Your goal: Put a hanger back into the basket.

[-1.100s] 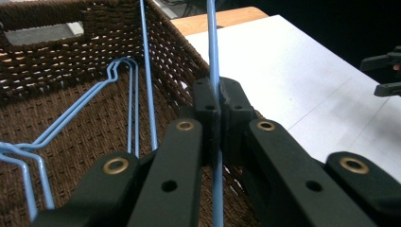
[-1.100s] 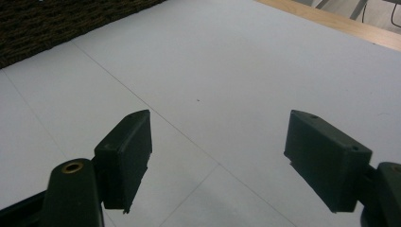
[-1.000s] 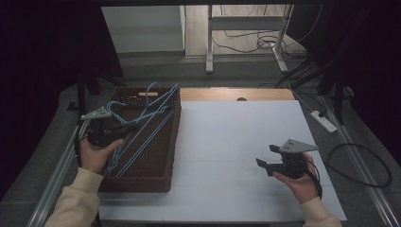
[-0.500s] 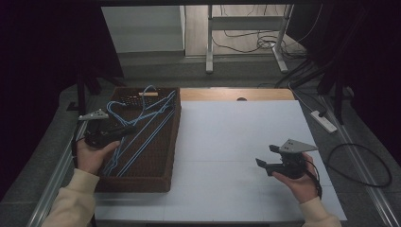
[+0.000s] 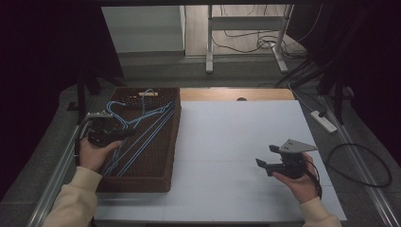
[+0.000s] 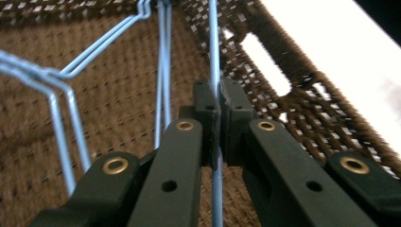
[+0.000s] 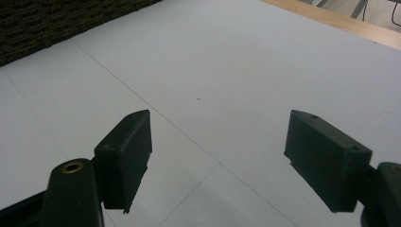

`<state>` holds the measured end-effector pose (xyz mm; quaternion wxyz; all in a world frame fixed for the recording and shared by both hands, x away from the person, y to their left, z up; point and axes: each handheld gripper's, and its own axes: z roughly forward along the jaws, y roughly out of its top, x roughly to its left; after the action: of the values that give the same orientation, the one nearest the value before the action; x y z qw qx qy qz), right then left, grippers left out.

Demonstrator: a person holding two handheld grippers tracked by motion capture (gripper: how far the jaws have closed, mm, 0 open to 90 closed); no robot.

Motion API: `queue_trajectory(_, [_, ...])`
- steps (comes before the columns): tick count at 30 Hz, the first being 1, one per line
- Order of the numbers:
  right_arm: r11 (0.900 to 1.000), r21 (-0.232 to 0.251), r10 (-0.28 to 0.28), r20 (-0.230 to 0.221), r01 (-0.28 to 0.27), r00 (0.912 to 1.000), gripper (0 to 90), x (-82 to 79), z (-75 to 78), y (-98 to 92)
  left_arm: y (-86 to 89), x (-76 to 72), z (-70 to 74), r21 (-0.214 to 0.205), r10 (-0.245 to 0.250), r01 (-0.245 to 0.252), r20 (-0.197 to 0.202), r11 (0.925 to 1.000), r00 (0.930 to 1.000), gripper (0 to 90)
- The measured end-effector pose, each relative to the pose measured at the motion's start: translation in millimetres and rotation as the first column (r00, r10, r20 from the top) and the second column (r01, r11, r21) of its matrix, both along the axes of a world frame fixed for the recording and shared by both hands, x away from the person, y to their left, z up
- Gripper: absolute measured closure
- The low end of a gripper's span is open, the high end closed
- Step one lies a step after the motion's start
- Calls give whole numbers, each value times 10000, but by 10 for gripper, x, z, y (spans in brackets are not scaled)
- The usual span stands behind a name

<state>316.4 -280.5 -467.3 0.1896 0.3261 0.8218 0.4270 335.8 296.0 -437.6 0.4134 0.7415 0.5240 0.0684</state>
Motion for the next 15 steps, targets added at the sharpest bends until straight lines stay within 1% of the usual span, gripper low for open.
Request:
queue_trajectory(1, [10000,3,-1,-1,1,10000,245,0,0,0,16,5,-12,65,225,-224,-48,9997,9997,868])
queue_trajectory(3, [10000,-31,8,-5,-8,10000,245,1,-1,1,37,12,-24,246,510,-506,-163,9984,9986,867])
queue_trajectory(5, [10000,-24,10,-9,-10,10000,245,3,-3,2,49,18,-38,609,804,-785,-299,9951,9963,866])
queue_trajectory(9, [10000,-29,15,-8,-15,10000,245,2,-4,4,72,38,-84,1282,1236,-1161,-527,9849,9909,865])
queue_trajectory(10, [10000,-29,15,-8,-15,10000,245,2,-4,4,72,38,-84,1282,1236,-1161,-527,9849,9909,864])
queue_trajectory(12, [10000,-51,20,-16,-20,10000,245,4,-7,7,80,65,-127,1761,1419,-1262,-796,9763,9867,863])
queue_trajectory(15, [10000,-48,26,-36,-26,10000,245,5,-11,8,74,93,-169,2255,1575,-1318,-998,9653,9825,861])
